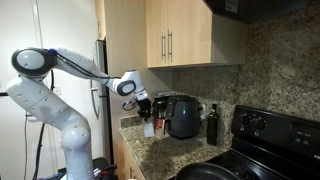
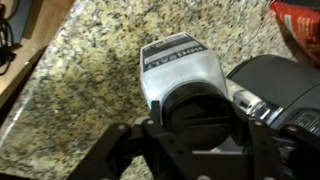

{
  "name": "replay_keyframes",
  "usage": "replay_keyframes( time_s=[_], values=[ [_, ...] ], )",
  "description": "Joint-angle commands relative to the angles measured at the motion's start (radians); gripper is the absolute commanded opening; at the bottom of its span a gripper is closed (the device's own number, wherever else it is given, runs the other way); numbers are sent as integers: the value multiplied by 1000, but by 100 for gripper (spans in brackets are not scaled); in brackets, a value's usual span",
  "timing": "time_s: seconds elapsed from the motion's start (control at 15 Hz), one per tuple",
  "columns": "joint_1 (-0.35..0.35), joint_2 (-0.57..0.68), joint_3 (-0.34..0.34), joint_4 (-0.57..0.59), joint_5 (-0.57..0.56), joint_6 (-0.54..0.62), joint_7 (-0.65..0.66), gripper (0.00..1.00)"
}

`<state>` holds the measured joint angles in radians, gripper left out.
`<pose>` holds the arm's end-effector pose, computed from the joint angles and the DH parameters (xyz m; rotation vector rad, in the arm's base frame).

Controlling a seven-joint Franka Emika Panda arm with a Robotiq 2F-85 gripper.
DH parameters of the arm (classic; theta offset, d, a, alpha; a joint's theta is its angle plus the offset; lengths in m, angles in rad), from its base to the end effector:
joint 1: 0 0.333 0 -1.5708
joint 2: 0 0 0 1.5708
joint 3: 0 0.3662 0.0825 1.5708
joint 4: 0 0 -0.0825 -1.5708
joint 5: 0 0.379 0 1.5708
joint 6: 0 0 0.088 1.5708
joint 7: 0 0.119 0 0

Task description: Move the bottle to the right

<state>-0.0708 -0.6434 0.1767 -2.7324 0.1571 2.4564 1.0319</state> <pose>0.3404 0.0406 0.4766 -2.5172 1.4496 -0.4428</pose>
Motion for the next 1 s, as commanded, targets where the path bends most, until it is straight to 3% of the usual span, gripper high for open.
replay_keyframes(
  time_s=[0.0,0.07,0.13,0.33,0.4,0.47,0.6,0.67,0.8,0.93],
  values=[
    [-96,-161,-59,-21,-15,-116,67,38],
    [-60,-89,-33,-10,-12,-86,36,38],
    [-75,-115,-43,-13,-12,-101,31,63],
    [-65,-106,-34,-18,-13,-101,34,63],
    [-64,-98,-32,-18,-13,-101,35,38],
    [-86,-235,-81,-56,-43,-214,-7,38],
    [-151,-188,-104,-1,-64,-246,35,38],
    [-173,52,-50,86,-42,-81,131,38],
    [-235,81,-61,121,-69,-42,189,38],
    [-269,192,-75,202,-75,3,273,38]
  ],
)
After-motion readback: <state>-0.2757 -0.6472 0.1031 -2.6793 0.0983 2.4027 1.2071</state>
